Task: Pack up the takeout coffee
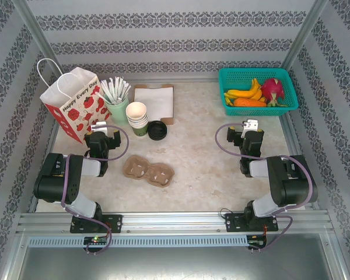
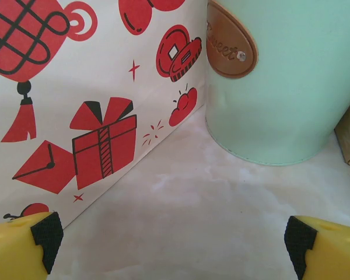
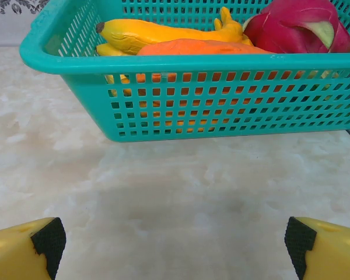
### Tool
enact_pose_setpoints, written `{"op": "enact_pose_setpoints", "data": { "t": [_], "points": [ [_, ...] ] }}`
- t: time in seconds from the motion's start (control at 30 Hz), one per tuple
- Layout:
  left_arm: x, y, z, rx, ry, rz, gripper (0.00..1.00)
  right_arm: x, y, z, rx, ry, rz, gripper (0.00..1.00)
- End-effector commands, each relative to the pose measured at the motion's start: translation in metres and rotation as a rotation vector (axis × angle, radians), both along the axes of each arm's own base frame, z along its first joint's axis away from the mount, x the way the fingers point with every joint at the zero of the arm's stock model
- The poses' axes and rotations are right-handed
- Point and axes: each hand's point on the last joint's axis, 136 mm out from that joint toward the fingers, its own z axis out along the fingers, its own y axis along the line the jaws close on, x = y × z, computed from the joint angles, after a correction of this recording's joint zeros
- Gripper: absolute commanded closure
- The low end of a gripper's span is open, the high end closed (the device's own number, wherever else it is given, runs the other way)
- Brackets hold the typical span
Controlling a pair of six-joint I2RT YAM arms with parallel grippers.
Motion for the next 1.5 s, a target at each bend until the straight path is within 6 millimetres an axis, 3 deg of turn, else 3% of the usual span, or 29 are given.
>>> {"op": "enact_pose_setpoints", "data": {
  "t": [0.0, 0.5, 0.53, 0.83, 1.0, 1.2, 1.3, 1.47],
  "points": [
    [0.005, -0.001, 0.012, -0.011, -0.052, 0.006, 0.00, -0.001, -0.002, 0.007, 0.000, -0.029, -0.013, 0.02],
    [0.005, -0.001, 0.012, -0.011, -0.053, 0.007, 0.00, -0.001, -0.002, 0.006, 0.001, -0.026, -0.013, 0.02],
    [0.005, -0.002, 0.012, -0.012, -0.051, 0.006, 0.00, 0.007, -0.001, 0.016, 0.005, -0.049, -0.011, 0.02],
    [0.005, -0.005, 0.016, -0.012, -0.055, -0.016, 0.00, 0.010, 0.004, 0.018, 0.028, -0.048, 0.039, 0.02],
    [-0.001, -0.005, 0.031, -0.006, -0.063, -0.019, 0.00, 0.003, 0.010, 0.037, 0.023, -0.072, 0.079, 0.02],
    [-0.025, 0.005, 0.064, -0.050, -0.079, 0.055, 0.00, -0.014, 0.014, 0.068, 0.052, -0.112, 0.080, 0.02],
    [-0.045, 0.018, 0.077, -0.140, -0.079, 0.179, 0.00, -0.023, 0.021, 0.083, 0.230, -0.106, 0.066, 0.02],
    [-0.073, 0.024, 0.116, -0.305, -0.092, 0.296, 0.01, -0.031, 0.062, 0.089, 0.513, -0.022, 0.151, 0.02]
  ]
}}
